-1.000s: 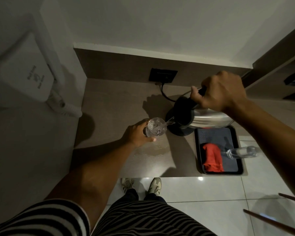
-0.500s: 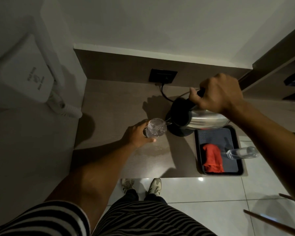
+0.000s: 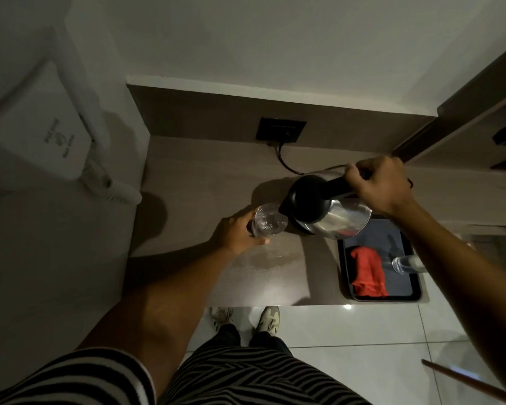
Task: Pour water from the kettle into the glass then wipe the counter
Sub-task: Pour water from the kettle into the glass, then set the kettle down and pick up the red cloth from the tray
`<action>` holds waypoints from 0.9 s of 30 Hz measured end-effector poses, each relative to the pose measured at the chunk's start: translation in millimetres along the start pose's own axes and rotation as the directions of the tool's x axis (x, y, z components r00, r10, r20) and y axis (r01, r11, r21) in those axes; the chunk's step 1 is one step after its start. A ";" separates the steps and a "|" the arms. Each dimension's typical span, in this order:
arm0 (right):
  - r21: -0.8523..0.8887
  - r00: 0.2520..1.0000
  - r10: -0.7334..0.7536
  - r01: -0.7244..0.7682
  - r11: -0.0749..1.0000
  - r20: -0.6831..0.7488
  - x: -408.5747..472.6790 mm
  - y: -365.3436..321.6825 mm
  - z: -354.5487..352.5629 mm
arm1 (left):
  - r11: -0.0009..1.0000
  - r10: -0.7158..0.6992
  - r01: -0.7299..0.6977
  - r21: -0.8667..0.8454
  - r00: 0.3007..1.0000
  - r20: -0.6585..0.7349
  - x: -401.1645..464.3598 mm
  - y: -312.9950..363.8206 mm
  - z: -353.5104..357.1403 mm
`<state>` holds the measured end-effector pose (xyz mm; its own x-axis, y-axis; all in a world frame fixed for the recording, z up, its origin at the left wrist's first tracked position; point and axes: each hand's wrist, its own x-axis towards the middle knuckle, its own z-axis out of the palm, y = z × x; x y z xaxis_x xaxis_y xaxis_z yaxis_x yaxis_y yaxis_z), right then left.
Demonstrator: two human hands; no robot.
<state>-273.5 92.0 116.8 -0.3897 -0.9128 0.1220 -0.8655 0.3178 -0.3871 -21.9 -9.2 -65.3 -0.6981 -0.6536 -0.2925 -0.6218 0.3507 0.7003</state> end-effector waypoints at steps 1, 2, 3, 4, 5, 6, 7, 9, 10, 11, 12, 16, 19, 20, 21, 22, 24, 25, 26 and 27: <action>0.049 0.999 0.048 -0.047 0.998 -0.015 -3.3 3.6 2.6 | 1.000 0.007 -0.007 -0.004 1.000 0.000 -0.6 0.3 -0.2; 0.100 0.995 0.098 -0.095 0.990 -0.028 -6.7 8.0 5.4 | 1.000 0.015 -0.015 -0.009 1.000 0.001 -1.3 0.7 0.0; 0.156 0.988 0.147 -0.139 0.978 -0.044 -9.3 12.4 8.0 | 1.000 0.021 -0.021 -0.012 1.000 -0.002 -1.4 0.7 -0.1; 0.216 0.979 0.194 -0.176 0.960 -0.065 -11.0 18.0 10.4 | 1.000 0.022 -0.022 -0.015 1.000 -0.008 -1.2 0.3 0.1; 0.281 0.967 0.240 -0.206 0.937 -0.090 -11.9 23.1 11.9 | 1.000 0.022 -0.022 -0.014 1.000 -0.014 -1.0 -0.1 0.1; 0.341 0.952 0.282 -0.229 0.912 -0.115 -11.9 27.8 12.7 | 1.000 0.022 -0.022 -0.015 1.000 -0.018 -0.7 -0.1 0.0; 0.391 0.937 0.321 -0.247 0.886 -0.135 -11.6 32.0 13.4 | 1.000 0.023 -0.023 -0.017 1.000 -0.019 -0.5 -0.2 -0.4; 0.467 0.908 0.388 -0.278 0.839 -0.158 -10.6 40.8 17.0 | 0.999 0.032 -0.032 -0.020 0.999 -0.020 0.9 -0.8 -1.0; 0.501 0.895 0.417 -0.292 0.814 -0.156 -10.6 46.1 20.7 | 0.999 0.038 -0.039 -0.018 0.999 -0.022 1.6 -1.3 -0.4; 0.530 0.884 0.444 -0.309 0.790 -0.147 -10.9 51.9 25.5 | 0.999 0.042 -0.042 -0.015 0.999 -0.024 1.9 -1.0 -0.1; 0.551 0.873 0.470 -0.330 0.766 -0.131 -11.0 58.7 31.4 | 0.999 0.041 -0.041 -0.014 0.999 -0.024 2.1 -1.0 0.2; 0.662 0.836 0.548 -0.391 0.639 -0.035 -15.9 83.3 54.3 | 0.999 0.024 -0.025 -0.024 0.999 -0.021 3.2 -3.0 2.4; 0.693 0.823 0.567 -0.393 0.604 -0.028 -17.2 92.4 60.9 | 0.999 0.032 -0.033 -0.027 0.999 -0.026 3.1 -3.0 3.2; 0.698 0.834 0.552 -0.379 0.608 -0.028 -17.2 94.1 61.8 | 0.999 0.037 -0.038 -0.028 0.999 -0.029 2.9 -2.7 3.3; 0.704 0.847 0.530 -0.363 0.611 -0.023 -16.8 95.1 62.1 | 0.999 0.042 -0.043 -0.028 0.999 -0.031 2.4 -2.2 3.2; 0.707 0.859 0.511 -0.355 0.612 -0.011 -16.4 96.2 61.6 | 0.999 0.045 -0.046 -0.026 0.999 -0.031 2.1 -1.8 3.2; 0.715 0.870 0.493 -0.354 0.602 0.015 -15.9 96.9 59.3 | 0.999 0.042 -0.042 -0.018 0.999 -0.028 2.1 -1.5 3.3; 0.719 0.871 0.491 -0.350 0.600 0.015 -16.1 98.1 58.6 | 0.999 0.041 -0.042 -0.018 0.999 -0.027 1.7 -1.6 3.7; 0.723 0.872 0.489 -0.345 0.599 0.011 -16.1 99.4 57.8 | 0.999 0.043 -0.043 -0.021 0.999 -0.028 1.6 -1.5 4.0; 0.727 0.873 0.488 -0.343 0.595 0.012 -16.3 101.2 57.2 | 0.999 0.045 -0.046 -0.026 0.999 -0.030 1.2 -1.1 4.4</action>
<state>-336.7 124.3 23.3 -0.7585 -0.6449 -0.0937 -0.1529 0.3159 -0.9364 -23.6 -7.4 -69.3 -0.7144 -0.6569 -0.2410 -0.5797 0.3628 0.7296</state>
